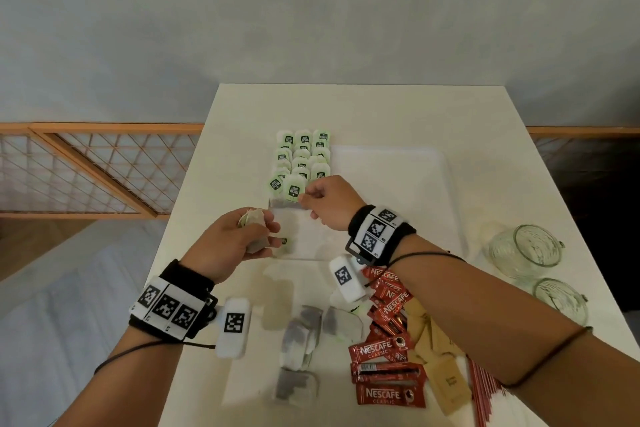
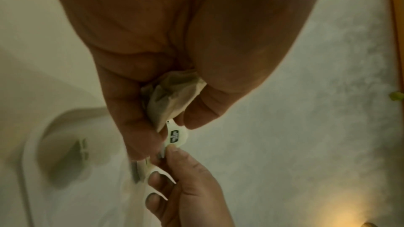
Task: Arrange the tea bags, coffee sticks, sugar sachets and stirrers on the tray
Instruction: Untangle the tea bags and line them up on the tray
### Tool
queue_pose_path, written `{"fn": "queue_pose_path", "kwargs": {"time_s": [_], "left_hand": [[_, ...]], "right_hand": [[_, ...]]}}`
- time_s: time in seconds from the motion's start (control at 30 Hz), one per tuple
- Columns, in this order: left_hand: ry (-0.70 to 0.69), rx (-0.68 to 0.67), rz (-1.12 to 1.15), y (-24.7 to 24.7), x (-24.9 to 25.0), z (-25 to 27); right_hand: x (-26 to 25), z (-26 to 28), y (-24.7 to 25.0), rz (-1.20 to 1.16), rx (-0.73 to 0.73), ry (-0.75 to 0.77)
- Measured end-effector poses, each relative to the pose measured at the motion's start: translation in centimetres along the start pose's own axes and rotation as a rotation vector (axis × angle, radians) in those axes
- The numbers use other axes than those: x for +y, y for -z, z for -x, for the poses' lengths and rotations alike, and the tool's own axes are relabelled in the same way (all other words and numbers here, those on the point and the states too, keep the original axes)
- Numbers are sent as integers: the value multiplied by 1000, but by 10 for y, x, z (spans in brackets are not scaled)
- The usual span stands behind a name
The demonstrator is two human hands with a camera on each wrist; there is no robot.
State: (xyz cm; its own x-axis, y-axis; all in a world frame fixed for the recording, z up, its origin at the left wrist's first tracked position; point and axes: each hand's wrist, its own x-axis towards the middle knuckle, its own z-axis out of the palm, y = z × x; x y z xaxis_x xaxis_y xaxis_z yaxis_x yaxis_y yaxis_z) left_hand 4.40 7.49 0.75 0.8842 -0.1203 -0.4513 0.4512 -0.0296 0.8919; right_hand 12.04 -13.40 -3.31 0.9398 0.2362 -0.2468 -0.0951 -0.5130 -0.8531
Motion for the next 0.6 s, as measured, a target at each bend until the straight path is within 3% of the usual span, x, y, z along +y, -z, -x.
{"fn": "queue_pose_path", "kwargs": {"time_s": [0.27, 0.6], "left_hand": [[36, -76, 39, 16, 11, 14], [73, -103, 11, 16, 9, 16]], "right_hand": [[-4, -19, -34, 226, -97, -48], [-12, -30, -34, 356, -18, -102]]}}
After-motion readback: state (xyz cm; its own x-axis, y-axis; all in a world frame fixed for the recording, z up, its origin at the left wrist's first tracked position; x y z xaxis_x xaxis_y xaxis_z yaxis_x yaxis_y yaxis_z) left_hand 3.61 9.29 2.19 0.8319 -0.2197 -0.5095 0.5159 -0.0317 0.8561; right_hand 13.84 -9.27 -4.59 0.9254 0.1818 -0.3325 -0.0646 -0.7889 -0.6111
